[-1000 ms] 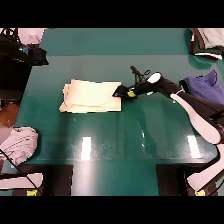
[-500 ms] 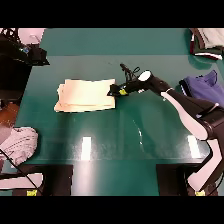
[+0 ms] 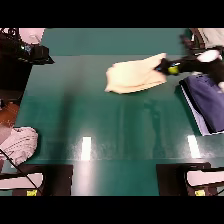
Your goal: Fold the shirts.
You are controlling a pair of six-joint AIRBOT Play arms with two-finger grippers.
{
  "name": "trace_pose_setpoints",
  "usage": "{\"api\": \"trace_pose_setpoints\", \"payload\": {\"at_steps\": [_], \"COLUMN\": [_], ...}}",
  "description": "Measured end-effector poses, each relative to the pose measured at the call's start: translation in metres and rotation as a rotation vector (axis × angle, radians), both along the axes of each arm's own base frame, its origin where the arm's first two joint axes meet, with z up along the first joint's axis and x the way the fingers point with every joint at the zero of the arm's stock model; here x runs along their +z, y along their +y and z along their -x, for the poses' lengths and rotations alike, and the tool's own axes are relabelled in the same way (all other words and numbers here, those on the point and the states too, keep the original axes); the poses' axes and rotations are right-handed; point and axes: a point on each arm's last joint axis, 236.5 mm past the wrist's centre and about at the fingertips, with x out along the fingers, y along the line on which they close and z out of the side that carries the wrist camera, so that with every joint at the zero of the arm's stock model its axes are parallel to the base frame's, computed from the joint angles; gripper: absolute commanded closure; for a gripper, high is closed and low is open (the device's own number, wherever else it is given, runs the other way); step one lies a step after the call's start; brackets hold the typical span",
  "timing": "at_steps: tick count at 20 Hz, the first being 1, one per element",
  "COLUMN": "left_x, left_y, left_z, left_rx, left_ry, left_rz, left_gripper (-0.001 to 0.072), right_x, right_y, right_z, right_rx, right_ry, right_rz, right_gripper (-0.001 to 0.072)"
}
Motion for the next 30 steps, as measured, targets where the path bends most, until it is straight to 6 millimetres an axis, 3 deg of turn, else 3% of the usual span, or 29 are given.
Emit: {"api": "trace_pose_setpoints", "payload": {"at_steps": [3,5,7,10,14,17,20,23,26,30], "left_x": [0.002,0.003,0.004,0.005,0.006,0.006,0.006,0.006,0.005,0.003], "left_y": [-0.001,-0.001,-0.001,-0.001,-0.001,0.000,0.000,-0.001,-0.001,-0.001], "left_z": [-0.002,-0.005,-0.007,-0.008,-0.009,-0.009,-0.009,-0.008,-0.007,-0.003], "left_rx": [0.004,0.014,0.025,0.033,0.038,0.038,0.038,0.036,0.034,0.015], "left_ry": [-0.010,-0.019,-0.023,-0.026,-0.028,-0.029,-0.029,-0.026,-0.022,-0.011], "left_rz": [0.007,0.012,0.020,0.025,0.028,0.028,0.028,0.027,0.027,0.017], "left_gripper": [0.0679,0.0679,0.0679,0.0679,0.0679,0.0679,0.0679,0.0678,0.0678,0.0678], "right_x": [0.022,0.035,0.048,0.080,0.145,0.193,0.222,0.225,0.214,0.178], "right_y": [-0.095,-0.142,-0.181,-0.218,-0.241,-0.241,-0.241,-0.246,-0.254,-0.270], "right_z": [-0.001,0.003,0.009,0.009,0.005,0.007,0.018,0.038,0.065,0.116], "right_rx": [-0.192,-0.291,-0.375,-0.451,-0.483,-0.467,-0.433,-0.417,-0.415,-0.460], "right_ry": [-0.047,-0.076,-0.110,-0.188,-0.329,-0.416,-0.441,-0.385,-0.292,-0.113], "right_rz": [0.024,0.038,0.055,0.084,0.136,0.172,0.232,0.313,0.381,0.422], "right_gripper": [0.0697,0.0697,0.0696,0.0697,0.0697,0.0698,0.0697,0.0697,0.0696,0.0694]}}
